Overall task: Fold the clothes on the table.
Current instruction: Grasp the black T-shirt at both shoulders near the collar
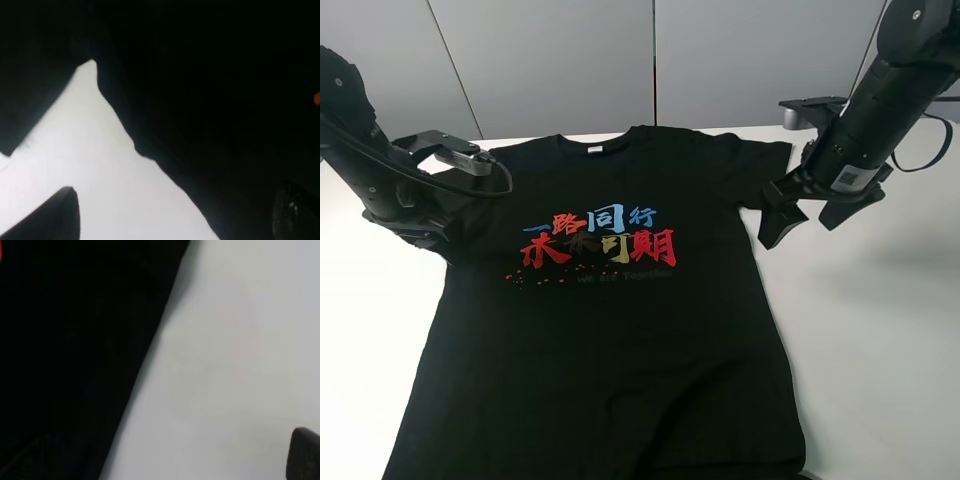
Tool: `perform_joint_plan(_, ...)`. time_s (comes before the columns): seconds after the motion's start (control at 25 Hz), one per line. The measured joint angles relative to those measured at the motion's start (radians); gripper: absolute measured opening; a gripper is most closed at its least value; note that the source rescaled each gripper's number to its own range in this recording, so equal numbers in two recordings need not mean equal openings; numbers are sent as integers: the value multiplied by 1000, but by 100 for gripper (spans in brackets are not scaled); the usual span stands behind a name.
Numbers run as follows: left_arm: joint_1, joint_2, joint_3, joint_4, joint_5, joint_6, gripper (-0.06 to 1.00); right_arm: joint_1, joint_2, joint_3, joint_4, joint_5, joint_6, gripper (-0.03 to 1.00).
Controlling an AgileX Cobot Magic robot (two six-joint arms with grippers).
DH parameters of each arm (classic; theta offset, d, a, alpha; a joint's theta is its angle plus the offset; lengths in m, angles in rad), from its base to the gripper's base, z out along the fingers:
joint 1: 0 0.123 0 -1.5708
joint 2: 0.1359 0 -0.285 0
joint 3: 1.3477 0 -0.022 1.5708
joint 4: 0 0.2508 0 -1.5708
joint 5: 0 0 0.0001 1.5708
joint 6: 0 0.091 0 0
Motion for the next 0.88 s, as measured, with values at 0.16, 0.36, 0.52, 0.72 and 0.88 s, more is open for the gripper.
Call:
perform_joint_plan(0.16, 0, 53, -36, 13, -29, -18, 100, 0, 8, 0, 5, 0, -4, 100)
perform_joint_plan(0.36, 0, 101, -49, 14, -30, -20, 100, 0, 8, 0, 7, -3, -4, 100)
perform_joint_plan(0.52, 0, 121, -51, 18, -33, -20, 100, 0, 8, 0, 7, -6, -10, 100)
perform_joint_plan(0.72, 0, 146, -52, 19, -53, -20, 100, 0, 8, 0, 7, -6, -16, 100)
perform_joint_plan(0.88, 0, 148, -54, 19, -74, -20, 100, 0, 8, 0, 7, -7, -20, 100)
